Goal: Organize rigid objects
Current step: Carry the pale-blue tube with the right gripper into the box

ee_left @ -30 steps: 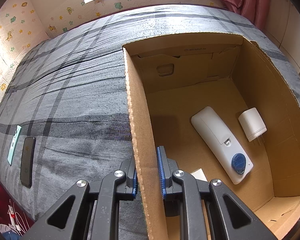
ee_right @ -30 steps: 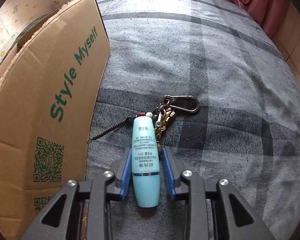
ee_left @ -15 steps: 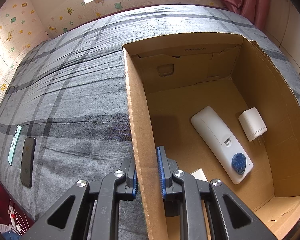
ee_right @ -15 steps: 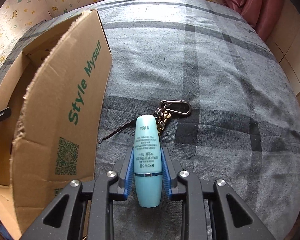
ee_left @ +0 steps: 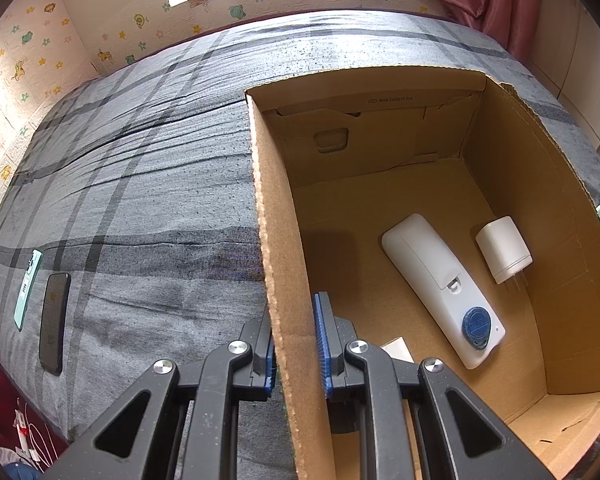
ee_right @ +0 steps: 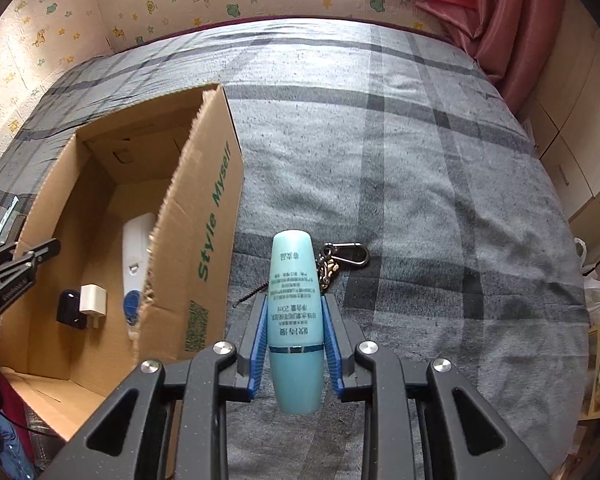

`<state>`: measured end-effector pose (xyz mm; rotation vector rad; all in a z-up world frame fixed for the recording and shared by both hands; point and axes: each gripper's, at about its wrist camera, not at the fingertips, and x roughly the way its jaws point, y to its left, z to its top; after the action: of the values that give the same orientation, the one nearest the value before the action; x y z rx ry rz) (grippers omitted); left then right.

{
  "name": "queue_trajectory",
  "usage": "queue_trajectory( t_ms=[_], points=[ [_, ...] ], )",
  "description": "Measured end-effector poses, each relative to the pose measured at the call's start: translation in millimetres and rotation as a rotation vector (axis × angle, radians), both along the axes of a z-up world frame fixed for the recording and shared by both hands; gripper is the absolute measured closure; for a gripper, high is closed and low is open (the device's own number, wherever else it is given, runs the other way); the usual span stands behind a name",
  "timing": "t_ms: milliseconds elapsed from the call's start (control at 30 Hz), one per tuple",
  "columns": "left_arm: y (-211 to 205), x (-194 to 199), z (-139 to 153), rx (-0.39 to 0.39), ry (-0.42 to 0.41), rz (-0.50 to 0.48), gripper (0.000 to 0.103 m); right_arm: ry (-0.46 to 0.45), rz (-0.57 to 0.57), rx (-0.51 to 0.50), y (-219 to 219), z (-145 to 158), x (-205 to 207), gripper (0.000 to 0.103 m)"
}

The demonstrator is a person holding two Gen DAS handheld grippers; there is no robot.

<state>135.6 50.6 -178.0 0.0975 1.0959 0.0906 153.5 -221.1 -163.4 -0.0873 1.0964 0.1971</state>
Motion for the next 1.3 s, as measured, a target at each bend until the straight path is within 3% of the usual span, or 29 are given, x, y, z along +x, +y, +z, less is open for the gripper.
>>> queue_trajectory(
  t_ms=[333, 633, 867, 1300],
  points=[
    [3.2, 0.2, -0.8, -0.009, -0.001, 0.001, 0.085, -0.074, 0.048, 0.004, 22.7, 47.9, 1.5, 0.076],
    [3.7, 0.0, -1.3, -0.01, 0.0, -0.001, 0.085, -0.111, 0.105, 0.024, 57.4, 71.8, 4.8, 0.076],
    [4.2, -0.1, -1.6, -0.013, -0.001, -0.002, 0.085, -0.1, 0.169, 0.034, 91.2, 69.7, 8.3, 0.076],
    [6.6, -0.6, -1.3, -0.019, -0.002, -0.003, 0.085, -0.027, 0.237, 0.033, 142.5, 37.0, 15.5, 0.076]
  ],
)
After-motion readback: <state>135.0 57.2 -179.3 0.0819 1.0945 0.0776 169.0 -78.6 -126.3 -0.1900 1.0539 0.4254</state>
